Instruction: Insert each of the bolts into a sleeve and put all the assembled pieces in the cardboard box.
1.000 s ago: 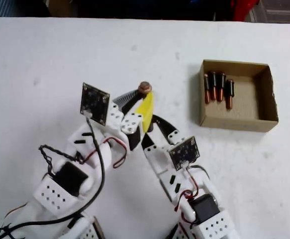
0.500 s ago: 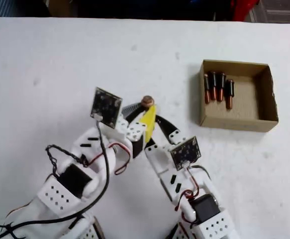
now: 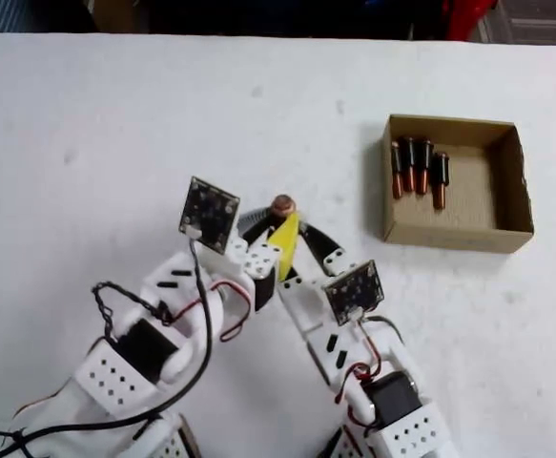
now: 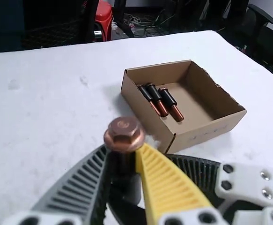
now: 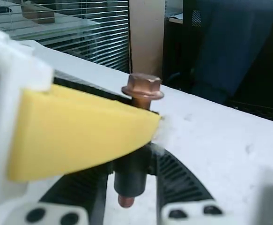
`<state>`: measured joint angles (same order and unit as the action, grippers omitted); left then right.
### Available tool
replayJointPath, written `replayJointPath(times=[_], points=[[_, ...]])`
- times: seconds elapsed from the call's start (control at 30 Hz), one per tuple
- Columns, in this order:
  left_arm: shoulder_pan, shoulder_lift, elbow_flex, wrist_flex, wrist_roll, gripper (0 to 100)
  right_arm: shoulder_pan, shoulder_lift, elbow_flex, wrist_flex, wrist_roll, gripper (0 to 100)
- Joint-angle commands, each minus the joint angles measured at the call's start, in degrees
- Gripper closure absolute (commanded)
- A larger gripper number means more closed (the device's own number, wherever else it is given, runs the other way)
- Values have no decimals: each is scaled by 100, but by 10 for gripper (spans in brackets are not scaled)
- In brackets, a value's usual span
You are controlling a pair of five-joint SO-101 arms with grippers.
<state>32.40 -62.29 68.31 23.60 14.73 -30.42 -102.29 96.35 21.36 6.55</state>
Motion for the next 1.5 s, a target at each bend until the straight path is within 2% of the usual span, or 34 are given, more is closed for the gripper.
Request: replayJointPath(times=[0.0, 0.43, 0.63, 0.77, 1.0, 1.3, 1.47], points=[[92, -22, 0, 26, -18, 977, 119, -84, 53, -145, -9, 982], [92, -22, 18, 62, -53, 969, 136, -66, 53, -136, -9, 982], [-13, -22, 88, 62, -53, 833, 136, -57, 53, -127, -9, 982], [-382, -22, 141, 62, -53, 805, 119, -75, 53, 22, -9, 982], [-505, -22, 97, 9, -53, 805, 136, -84, 53, 13, -9, 981], [-593, -31, 62, -563, -62, 807, 136, -84, 53, 22, -9, 981], [-980, -31, -413, -273, -35, 808, 136, -66, 53, 31, -9, 981]])
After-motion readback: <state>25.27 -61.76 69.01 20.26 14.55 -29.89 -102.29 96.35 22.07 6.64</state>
